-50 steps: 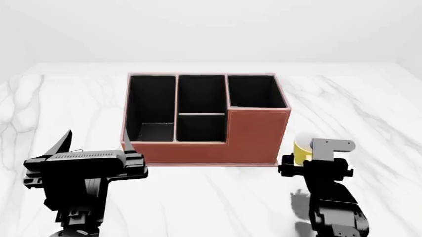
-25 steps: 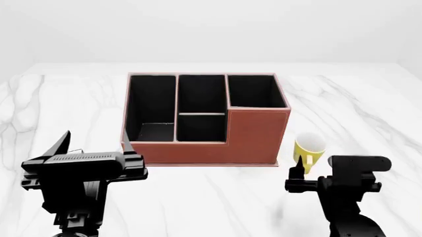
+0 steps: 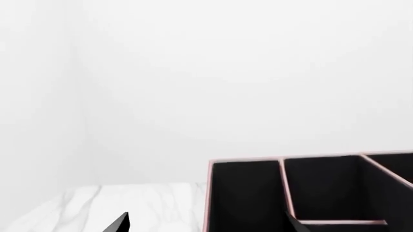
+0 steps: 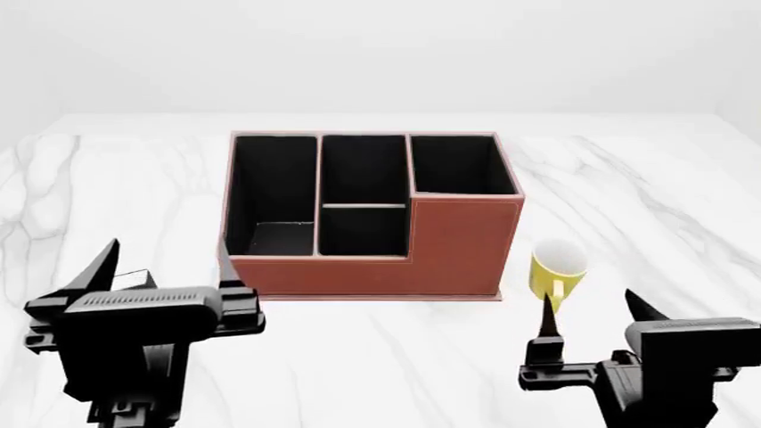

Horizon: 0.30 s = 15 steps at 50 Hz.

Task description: Pick up the yellow and white mug and place it to the right of the caddy.

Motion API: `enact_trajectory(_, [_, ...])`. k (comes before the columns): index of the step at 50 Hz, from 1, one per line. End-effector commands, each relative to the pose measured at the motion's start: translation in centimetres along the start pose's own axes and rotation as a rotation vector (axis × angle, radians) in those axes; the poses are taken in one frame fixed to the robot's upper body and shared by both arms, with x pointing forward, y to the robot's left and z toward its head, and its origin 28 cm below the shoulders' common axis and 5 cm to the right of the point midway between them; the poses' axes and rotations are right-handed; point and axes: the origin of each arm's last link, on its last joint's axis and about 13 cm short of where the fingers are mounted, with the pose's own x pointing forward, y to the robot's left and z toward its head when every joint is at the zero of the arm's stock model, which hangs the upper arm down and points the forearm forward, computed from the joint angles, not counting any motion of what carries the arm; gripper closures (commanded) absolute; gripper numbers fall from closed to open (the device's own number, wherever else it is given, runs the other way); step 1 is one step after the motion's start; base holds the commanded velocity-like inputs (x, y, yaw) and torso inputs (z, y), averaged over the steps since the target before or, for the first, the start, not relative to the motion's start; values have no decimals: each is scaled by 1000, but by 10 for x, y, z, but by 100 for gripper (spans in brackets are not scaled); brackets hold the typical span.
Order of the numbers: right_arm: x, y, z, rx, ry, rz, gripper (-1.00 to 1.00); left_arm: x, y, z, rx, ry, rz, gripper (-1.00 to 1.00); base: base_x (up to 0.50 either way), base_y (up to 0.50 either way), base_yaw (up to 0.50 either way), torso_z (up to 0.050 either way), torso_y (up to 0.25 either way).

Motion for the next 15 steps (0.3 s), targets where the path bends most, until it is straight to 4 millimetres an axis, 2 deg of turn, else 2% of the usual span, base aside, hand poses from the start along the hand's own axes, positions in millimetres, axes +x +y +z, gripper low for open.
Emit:
enact_trajectory(1, [-25,2,12,-17,-60,19,-100,-6,0,3,5,-18,0,-100,0,0,0,0,0])
enact_trajectory(15, [-38,4,20,-38,-103,8,-100,-13,-1,6,11,-37,-2,-100,0,0,0,0,0])
